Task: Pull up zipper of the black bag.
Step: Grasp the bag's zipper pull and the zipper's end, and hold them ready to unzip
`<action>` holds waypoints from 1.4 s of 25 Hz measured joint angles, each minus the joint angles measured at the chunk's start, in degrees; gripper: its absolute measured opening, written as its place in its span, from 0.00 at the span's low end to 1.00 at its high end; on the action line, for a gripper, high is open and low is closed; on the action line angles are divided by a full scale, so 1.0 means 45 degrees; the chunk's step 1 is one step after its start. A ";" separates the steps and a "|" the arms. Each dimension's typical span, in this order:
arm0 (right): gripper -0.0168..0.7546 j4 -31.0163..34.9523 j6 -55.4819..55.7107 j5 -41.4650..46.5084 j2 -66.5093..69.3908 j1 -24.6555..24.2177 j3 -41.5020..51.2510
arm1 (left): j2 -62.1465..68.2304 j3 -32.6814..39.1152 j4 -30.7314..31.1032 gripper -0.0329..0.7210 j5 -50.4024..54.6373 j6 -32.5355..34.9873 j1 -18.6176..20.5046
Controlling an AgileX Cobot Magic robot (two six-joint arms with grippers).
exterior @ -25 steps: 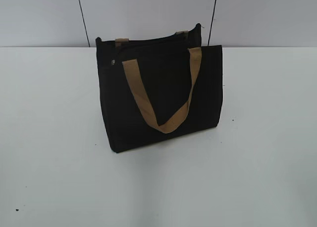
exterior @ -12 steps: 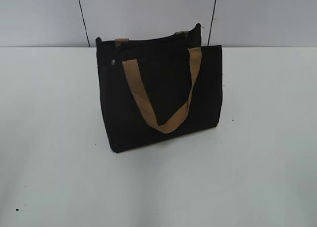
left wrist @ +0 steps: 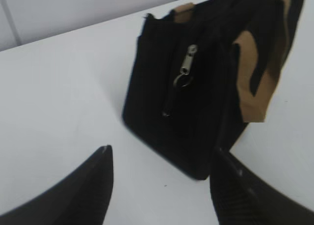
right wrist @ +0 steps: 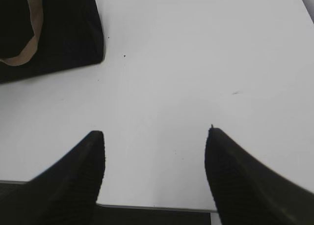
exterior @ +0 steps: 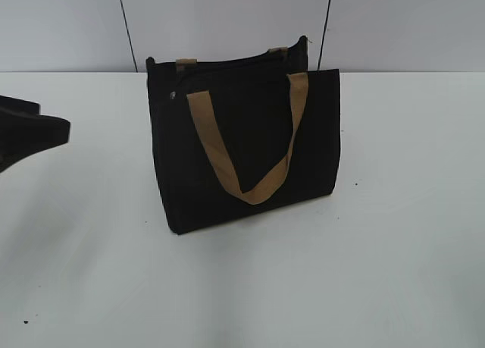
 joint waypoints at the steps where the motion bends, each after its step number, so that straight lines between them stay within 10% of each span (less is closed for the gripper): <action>1: 0.66 0.0000 0.0000 0.0000 0.0000 0.0000 0.0000 | 0.0606 0.0000 -0.1181 0.68 0.0356 0.1476 0.0059; 8: 0.66 0.0000 0.0012 0.0000 0.0000 0.0000 0.0000 | 0.5045 -0.0378 -0.5396 0.67 0.1394 0.8283 0.0305; 14: 0.66 0.0000 0.0003 0.0000 0.0000 0.0000 0.0000 | 0.7808 -0.1307 -0.5918 0.61 0.2636 1.1723 0.0305; 35: 0.66 0.0000 0.0003 0.0000 0.0000 0.0000 0.0000 | 1.1512 -0.4672 -0.5999 0.55 0.3358 1.2308 -0.1282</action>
